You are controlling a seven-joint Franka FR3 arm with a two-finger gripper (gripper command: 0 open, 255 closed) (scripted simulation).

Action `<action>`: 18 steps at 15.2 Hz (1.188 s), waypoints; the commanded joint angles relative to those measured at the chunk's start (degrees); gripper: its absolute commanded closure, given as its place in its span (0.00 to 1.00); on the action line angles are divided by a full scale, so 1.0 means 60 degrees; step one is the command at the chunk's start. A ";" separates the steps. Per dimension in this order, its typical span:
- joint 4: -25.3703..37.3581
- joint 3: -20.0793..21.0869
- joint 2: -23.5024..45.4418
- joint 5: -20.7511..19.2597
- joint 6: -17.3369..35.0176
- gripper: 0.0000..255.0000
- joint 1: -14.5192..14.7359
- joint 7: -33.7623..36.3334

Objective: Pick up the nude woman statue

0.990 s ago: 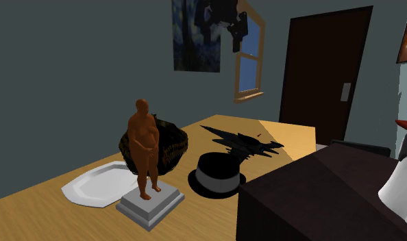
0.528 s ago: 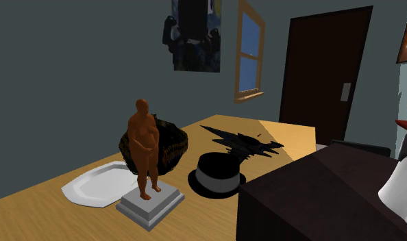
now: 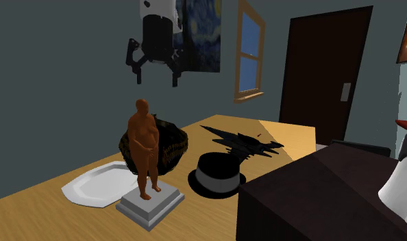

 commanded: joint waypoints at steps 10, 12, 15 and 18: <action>0.0964 -0.0135 0.1893 -0.0778 0.0881 0.00 0.0623 0.0799; 0.0942 -0.0144 0.1933 -0.0794 0.0941 0.00 0.0631 0.0800; 0.0910 -0.0143 0.1923 -0.0790 0.0963 1.00 0.0628 0.0798; 0.0915 -0.0143 0.1923 -0.0790 0.0957 1.00 0.0628 0.0797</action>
